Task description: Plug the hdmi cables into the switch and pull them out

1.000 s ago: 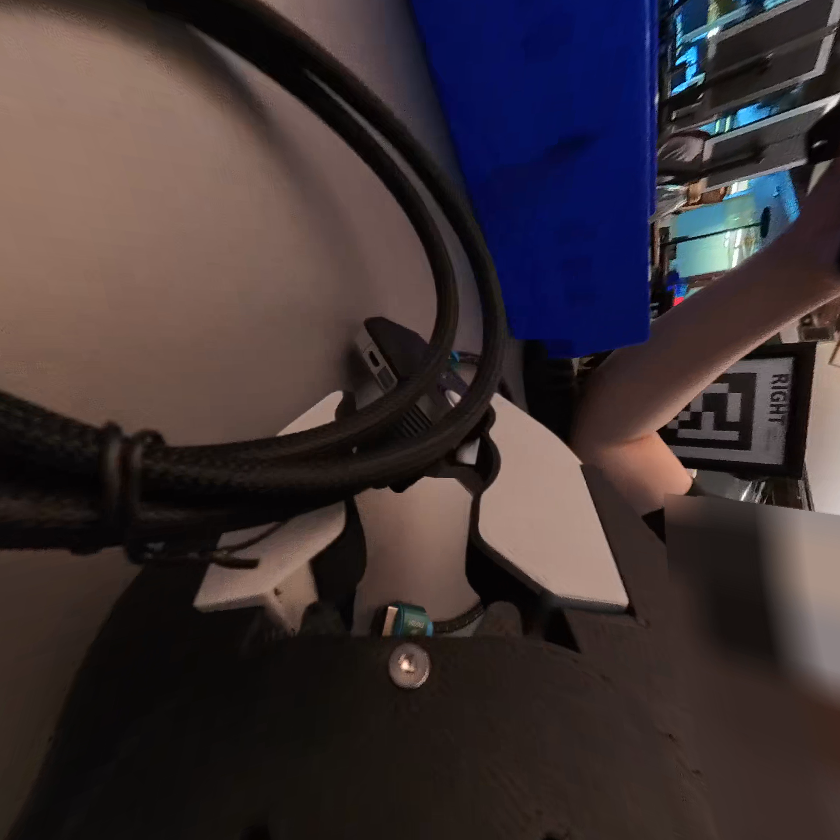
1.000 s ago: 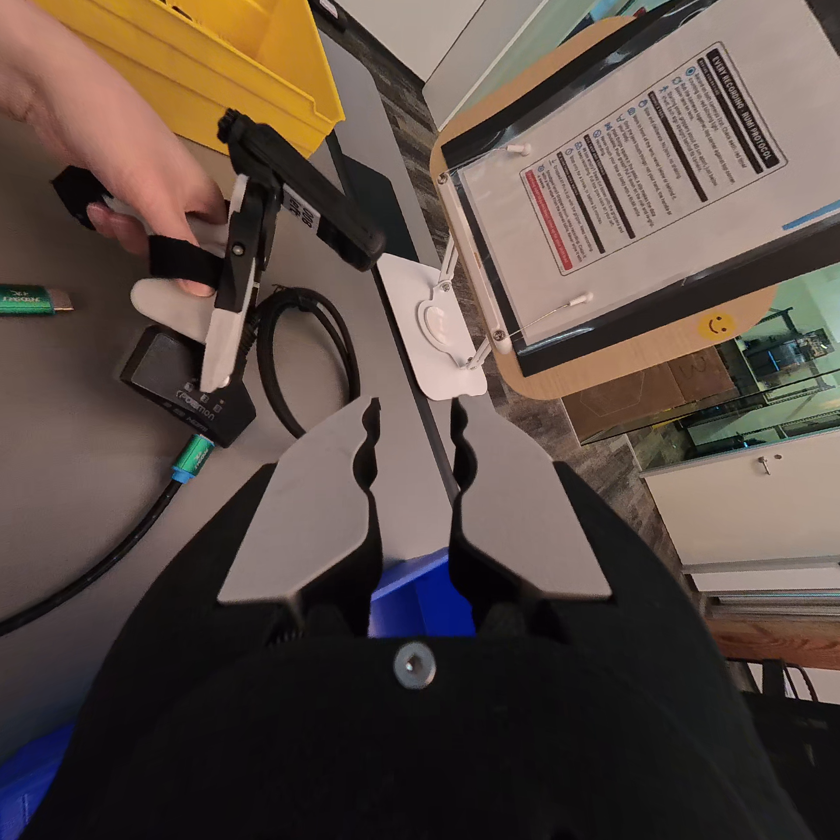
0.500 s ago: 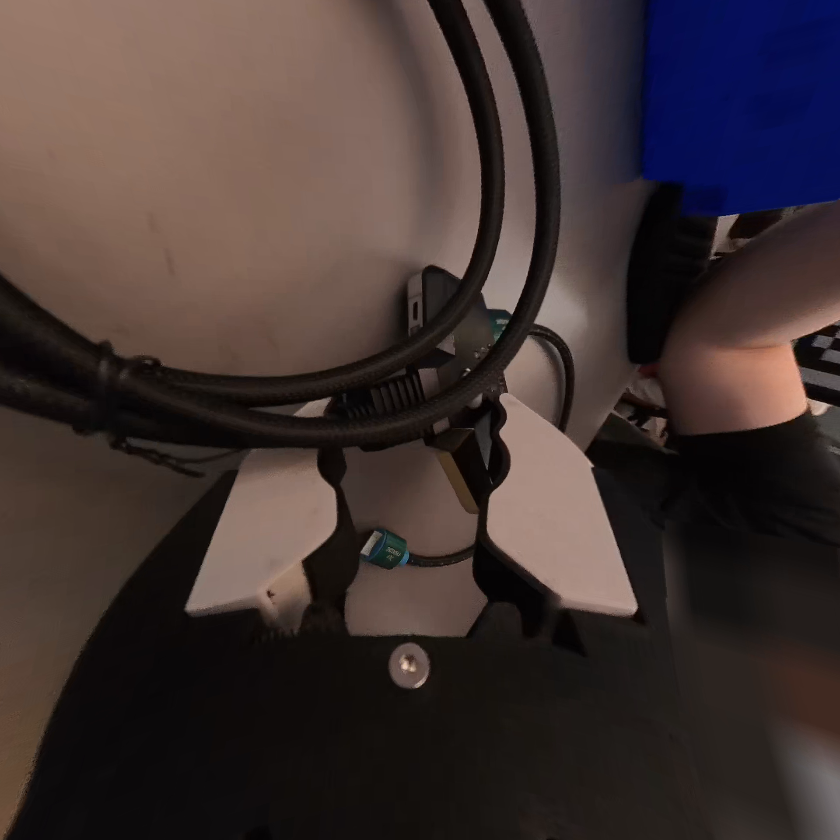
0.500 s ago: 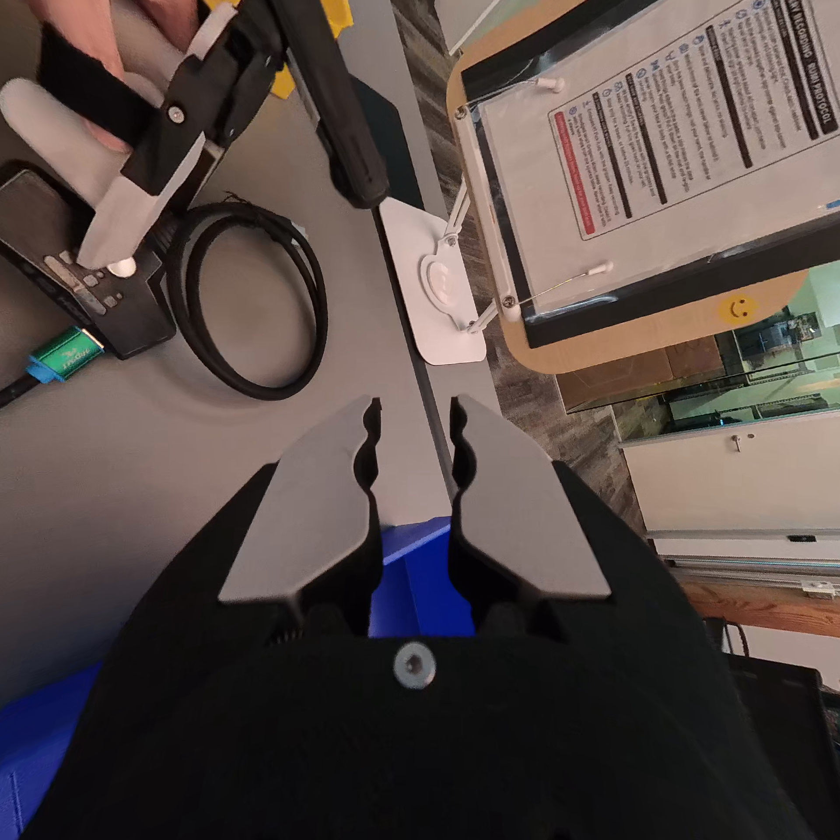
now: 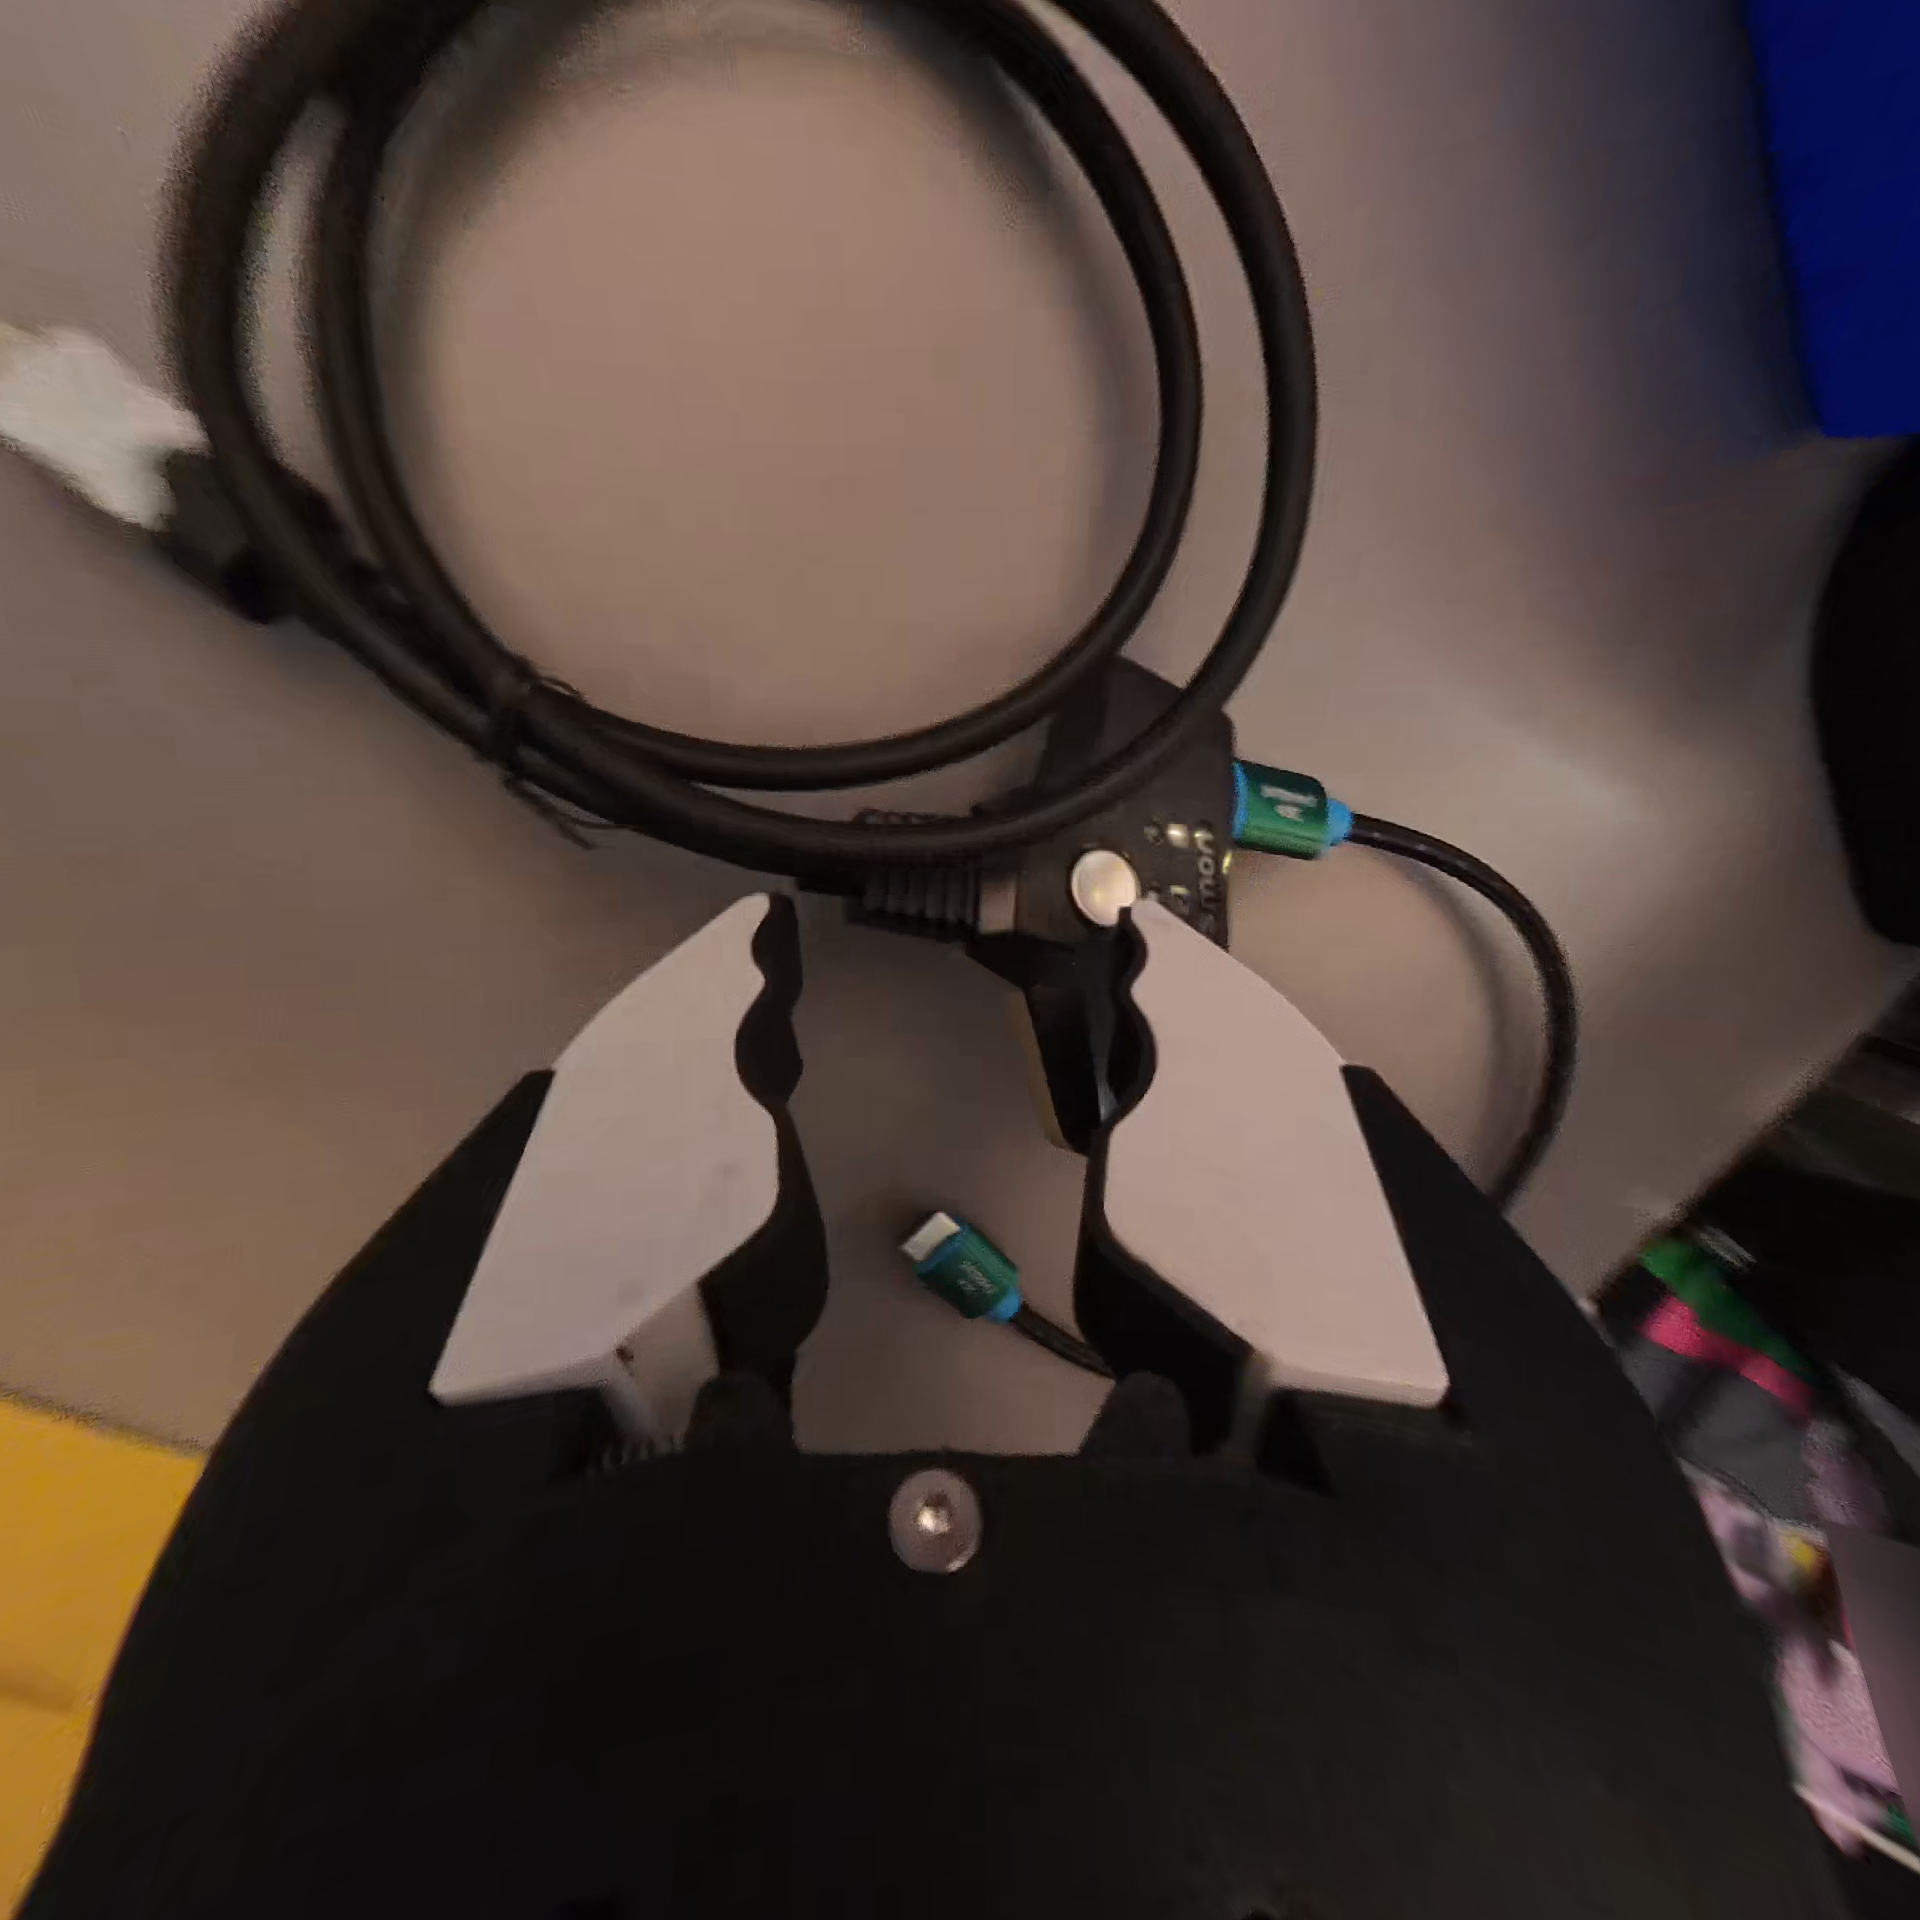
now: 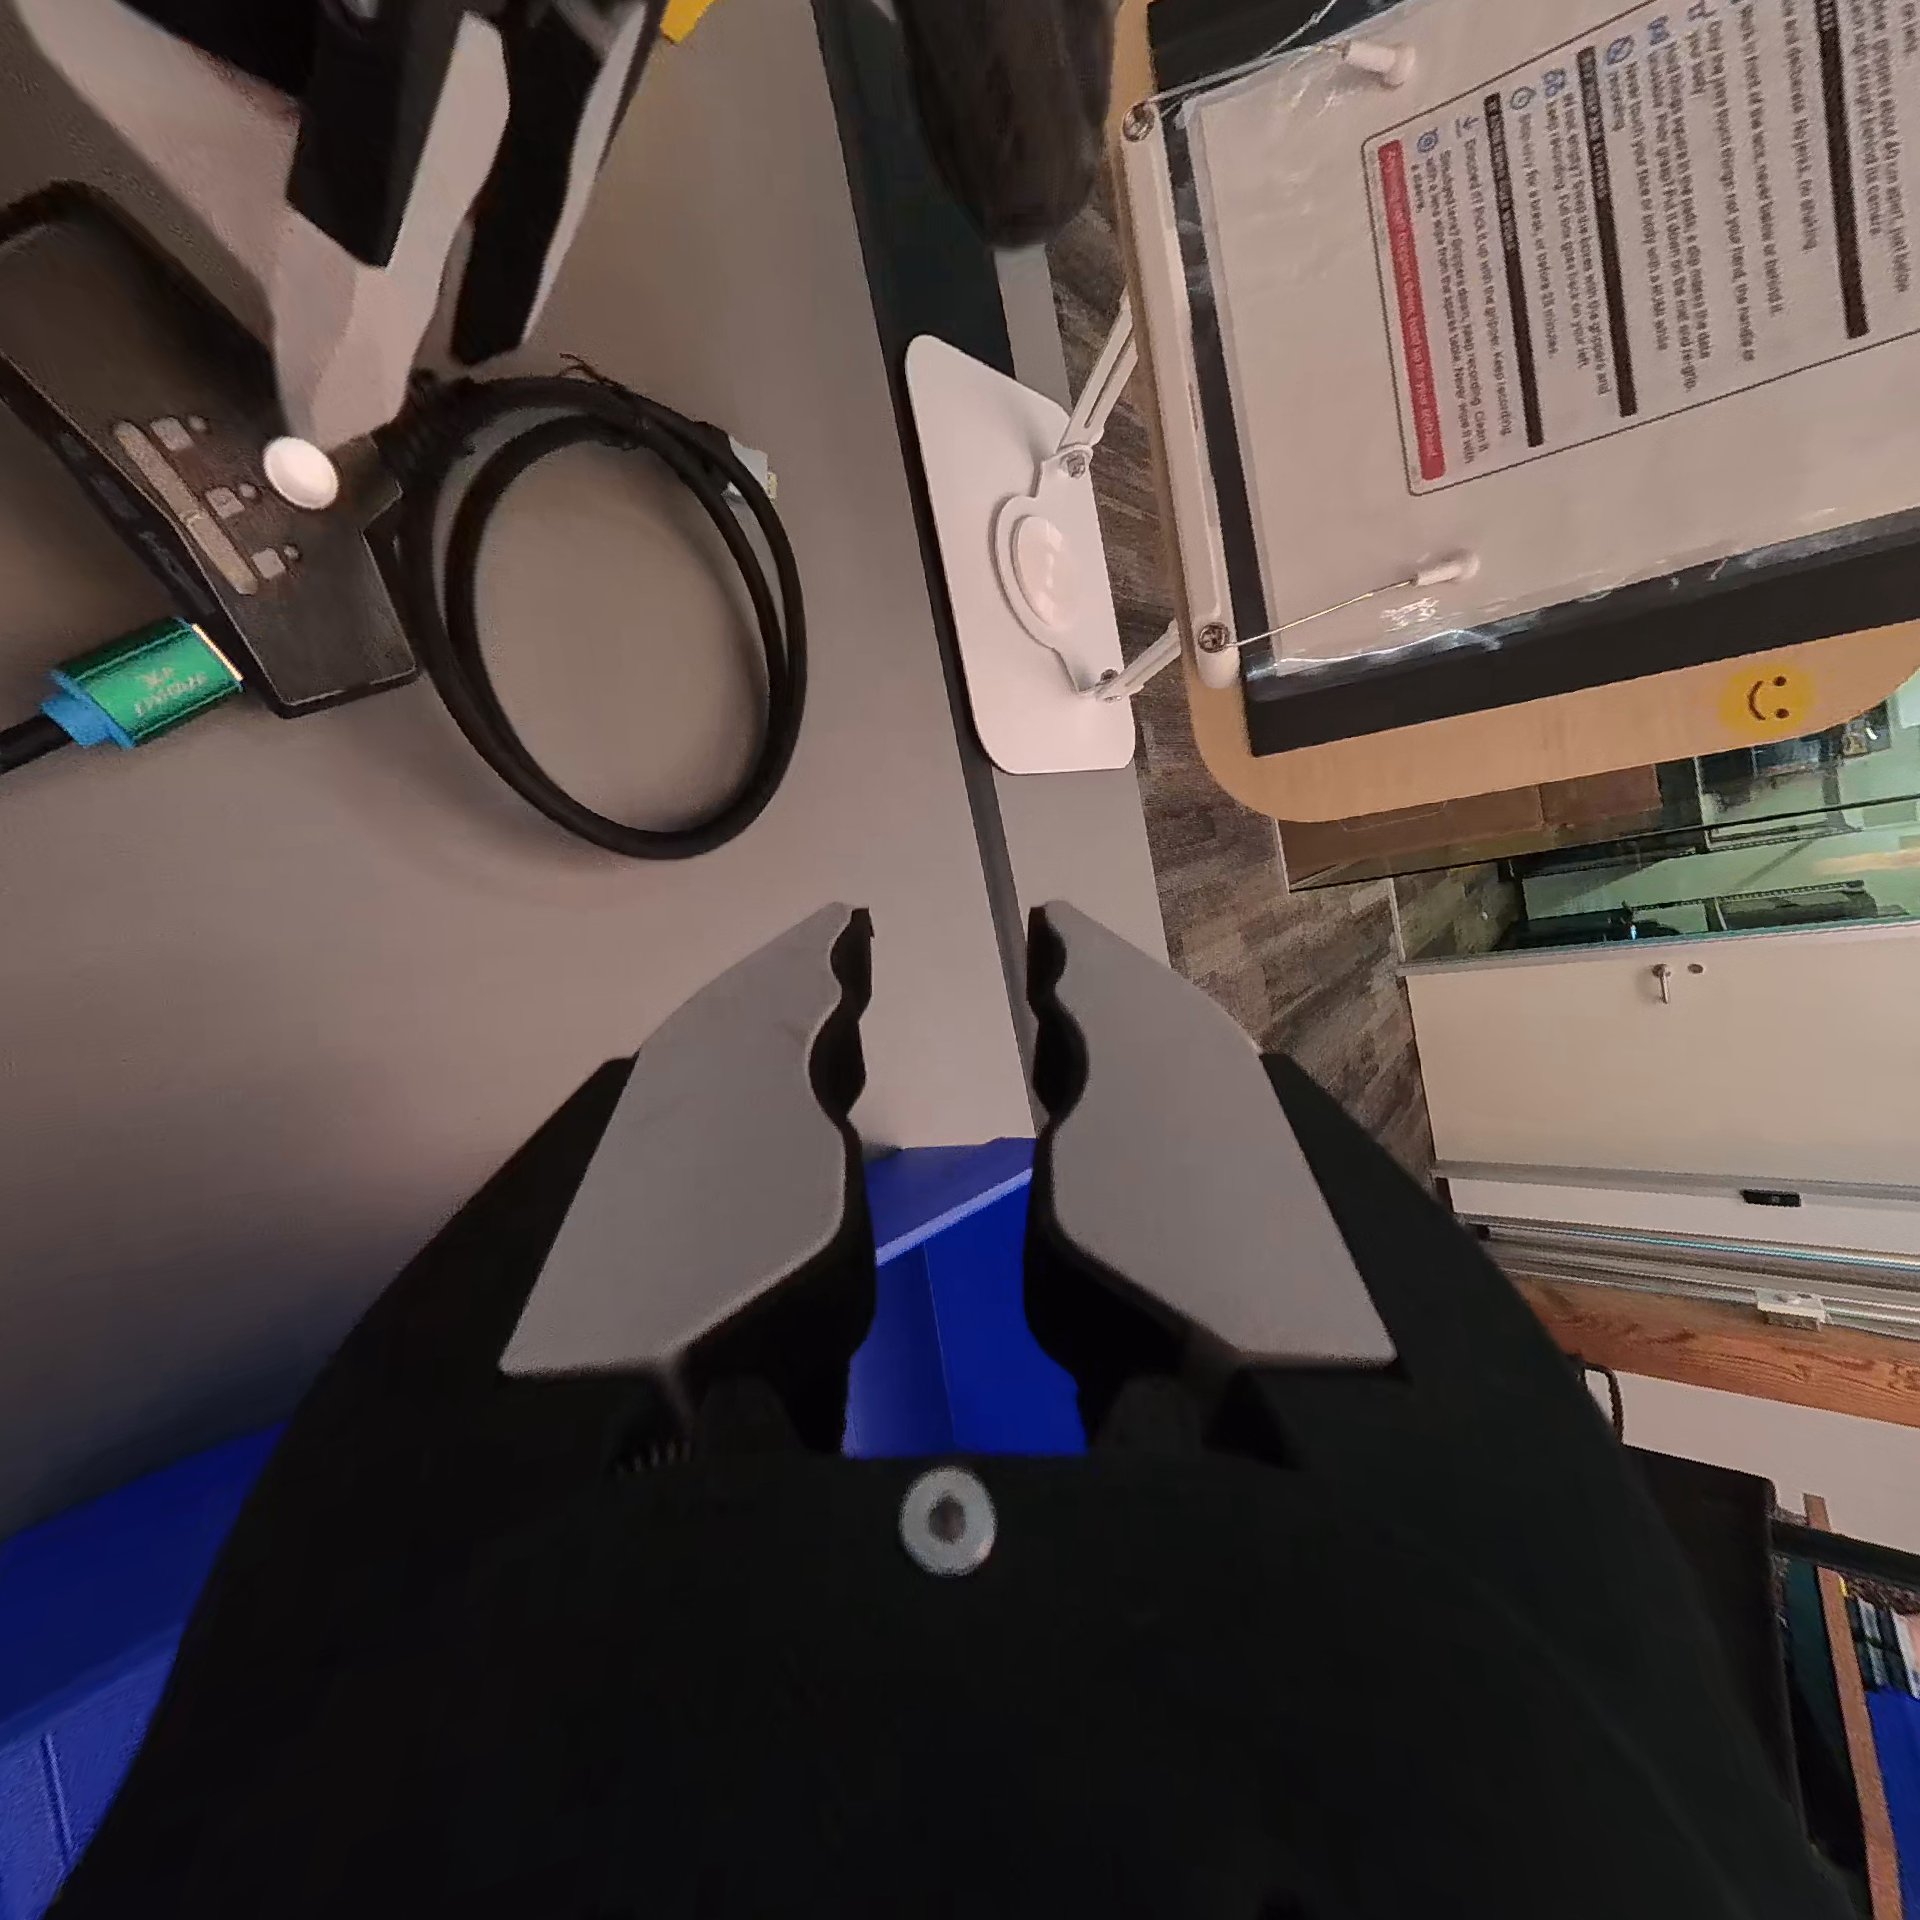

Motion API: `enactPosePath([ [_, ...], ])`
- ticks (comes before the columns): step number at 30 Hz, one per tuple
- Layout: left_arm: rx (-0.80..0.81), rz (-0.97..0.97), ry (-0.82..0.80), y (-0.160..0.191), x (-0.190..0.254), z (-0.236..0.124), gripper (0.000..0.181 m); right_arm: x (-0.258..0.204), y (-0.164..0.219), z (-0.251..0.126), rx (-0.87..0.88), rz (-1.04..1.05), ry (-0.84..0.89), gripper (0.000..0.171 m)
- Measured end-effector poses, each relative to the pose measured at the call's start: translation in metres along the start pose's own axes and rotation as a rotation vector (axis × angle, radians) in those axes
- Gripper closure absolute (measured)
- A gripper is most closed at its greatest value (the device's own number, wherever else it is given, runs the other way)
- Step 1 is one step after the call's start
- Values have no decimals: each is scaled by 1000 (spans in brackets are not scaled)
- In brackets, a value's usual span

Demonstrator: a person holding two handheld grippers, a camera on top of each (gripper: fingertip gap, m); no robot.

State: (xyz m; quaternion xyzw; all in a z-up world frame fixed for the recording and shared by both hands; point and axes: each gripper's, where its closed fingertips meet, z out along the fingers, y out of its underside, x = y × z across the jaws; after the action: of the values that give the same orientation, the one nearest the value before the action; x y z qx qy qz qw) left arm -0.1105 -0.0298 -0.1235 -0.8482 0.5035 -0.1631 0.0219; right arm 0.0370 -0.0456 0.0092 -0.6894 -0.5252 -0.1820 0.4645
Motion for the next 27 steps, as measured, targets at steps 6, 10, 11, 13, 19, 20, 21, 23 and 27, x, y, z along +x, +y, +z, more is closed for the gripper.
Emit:
enactPosePath([
  [6,136,129,-404,-16,-21,-47,128,2,3,1,-10,-7,12,143],
  [10,262,146,-599,-10,-36,-109,134,1,6,4,-31,-17,18,142],
  [11,301,136,-631,-3,-40,-128,135,1,6,4,-31,-16,18,142],
  [13,368,80,-656,18,-50,-166,136,1,7,6,-30,-16,16,142],
  [19,519,-152,-550,123,-75,-247,124,-7,-6,11,5,-27,-10,143],
  [20,563,-187,-567,140,-81,-260,124,-9,-11,11,13,-33,-15,143],
  [21,610,-226,-586,157,-87,-273,124,-11,-14,12,18,-41,-17,143],
  [23,703,-308,-605,187,-95,-294,125,-15,-19,13,16,-56,-22,143],
  [27,682,-532,-520,249,-101,-278,129,-17,-19,16,0,-62,-25,142],
])
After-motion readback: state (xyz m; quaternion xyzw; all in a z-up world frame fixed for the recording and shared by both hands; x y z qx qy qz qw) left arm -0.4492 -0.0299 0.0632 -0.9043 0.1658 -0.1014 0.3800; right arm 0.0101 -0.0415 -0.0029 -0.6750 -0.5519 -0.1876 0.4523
